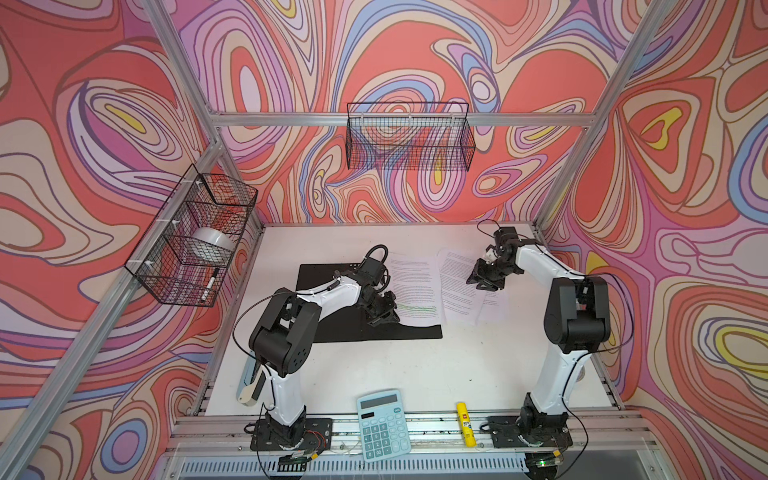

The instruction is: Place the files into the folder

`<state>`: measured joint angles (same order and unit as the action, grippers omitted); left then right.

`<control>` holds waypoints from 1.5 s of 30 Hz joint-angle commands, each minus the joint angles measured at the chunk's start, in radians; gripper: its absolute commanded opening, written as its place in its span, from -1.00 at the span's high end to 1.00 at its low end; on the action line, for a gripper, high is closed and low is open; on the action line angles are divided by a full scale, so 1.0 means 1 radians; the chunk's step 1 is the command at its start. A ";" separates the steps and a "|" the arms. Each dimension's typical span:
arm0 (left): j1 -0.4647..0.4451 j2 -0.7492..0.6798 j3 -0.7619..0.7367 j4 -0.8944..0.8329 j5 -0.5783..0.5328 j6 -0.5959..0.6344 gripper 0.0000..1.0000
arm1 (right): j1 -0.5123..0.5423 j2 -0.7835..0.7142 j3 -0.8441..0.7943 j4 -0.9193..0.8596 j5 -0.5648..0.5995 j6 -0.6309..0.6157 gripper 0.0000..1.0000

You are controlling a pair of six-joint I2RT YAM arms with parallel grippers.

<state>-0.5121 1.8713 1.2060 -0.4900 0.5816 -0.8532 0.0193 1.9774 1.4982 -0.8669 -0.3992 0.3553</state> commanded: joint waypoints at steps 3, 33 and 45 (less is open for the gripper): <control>0.008 -0.016 -0.008 -0.057 -0.067 -0.005 1.00 | 0.022 0.068 -0.001 0.065 -0.079 -0.004 0.15; 0.026 -0.059 0.029 -0.168 -0.187 0.042 -0.64 | 0.021 0.121 -0.008 -0.090 0.296 -0.091 0.15; 0.052 -0.069 0.236 -0.191 -0.240 0.217 -0.50 | 0.090 -0.042 0.032 -0.102 0.152 -0.095 0.17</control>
<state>-0.4774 1.8320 1.3712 -0.6479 0.3771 -0.7177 0.0677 1.9972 1.5082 -0.9466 -0.1993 0.2733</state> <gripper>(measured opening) 0.754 0.414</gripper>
